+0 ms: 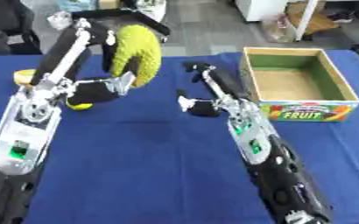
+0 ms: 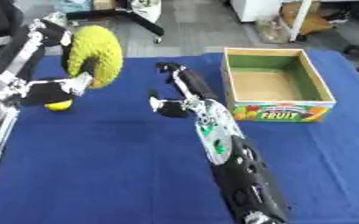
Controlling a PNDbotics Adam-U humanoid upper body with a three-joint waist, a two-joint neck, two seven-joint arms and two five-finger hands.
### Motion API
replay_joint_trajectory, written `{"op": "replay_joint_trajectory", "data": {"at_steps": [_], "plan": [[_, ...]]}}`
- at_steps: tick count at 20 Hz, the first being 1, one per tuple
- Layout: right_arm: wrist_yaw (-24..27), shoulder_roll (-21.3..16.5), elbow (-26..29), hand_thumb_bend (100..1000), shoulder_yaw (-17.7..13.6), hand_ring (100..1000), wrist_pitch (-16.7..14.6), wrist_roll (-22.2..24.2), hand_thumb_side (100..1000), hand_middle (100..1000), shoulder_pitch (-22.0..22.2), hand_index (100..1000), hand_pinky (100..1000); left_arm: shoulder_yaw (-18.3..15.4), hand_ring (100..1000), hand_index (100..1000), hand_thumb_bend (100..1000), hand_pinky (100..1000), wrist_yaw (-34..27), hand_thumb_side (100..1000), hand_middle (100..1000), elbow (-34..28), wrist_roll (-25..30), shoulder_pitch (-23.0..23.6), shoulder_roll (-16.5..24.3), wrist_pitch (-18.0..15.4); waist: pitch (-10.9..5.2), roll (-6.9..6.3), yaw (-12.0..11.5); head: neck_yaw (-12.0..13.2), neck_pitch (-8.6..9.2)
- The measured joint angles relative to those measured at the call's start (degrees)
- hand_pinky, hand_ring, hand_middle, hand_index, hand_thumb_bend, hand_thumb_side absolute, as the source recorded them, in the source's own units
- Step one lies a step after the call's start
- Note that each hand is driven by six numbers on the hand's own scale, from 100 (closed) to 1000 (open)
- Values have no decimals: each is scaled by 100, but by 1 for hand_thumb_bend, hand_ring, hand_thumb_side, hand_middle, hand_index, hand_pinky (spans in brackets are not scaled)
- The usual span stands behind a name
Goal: Pick up the objects with one hand, pass them to the other hand, and then place them into the box on the other side of the table.
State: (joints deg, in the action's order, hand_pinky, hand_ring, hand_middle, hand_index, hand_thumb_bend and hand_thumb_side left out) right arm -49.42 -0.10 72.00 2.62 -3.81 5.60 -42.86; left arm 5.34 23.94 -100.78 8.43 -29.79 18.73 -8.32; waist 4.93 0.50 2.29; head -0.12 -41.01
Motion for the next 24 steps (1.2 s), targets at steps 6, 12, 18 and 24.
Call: {"op": "replay_joint_trajectory", "data": {"at_steps": [6,12,18,24], "plan": [[339,-784,648,165,140,779,-48,179,347,836,-975,948,847,34,242,346,100,517,260,162,214,318,94,143,312,-170,0,15,62,40,35],[446,-798,906,156,966,804,-759,1309,363,852,-1644,961,868,422,244,346,100,523,455,182,215,998,244,-204,141,-865,0,60,78,57,38],[563,-533,994,163,1404,818,-1198,2118,379,861,-1780,967,880,468,254,346,100,527,-87,211,220,1456,-37,-392,-333,-1253,0,97,80,54,86],[648,-469,1086,176,1511,824,-1348,2563,393,867,-1815,973,884,295,270,354,100,531,-1117,222,231,1612,-542,-408,-582,-1377,0,114,80,54,134]]}}
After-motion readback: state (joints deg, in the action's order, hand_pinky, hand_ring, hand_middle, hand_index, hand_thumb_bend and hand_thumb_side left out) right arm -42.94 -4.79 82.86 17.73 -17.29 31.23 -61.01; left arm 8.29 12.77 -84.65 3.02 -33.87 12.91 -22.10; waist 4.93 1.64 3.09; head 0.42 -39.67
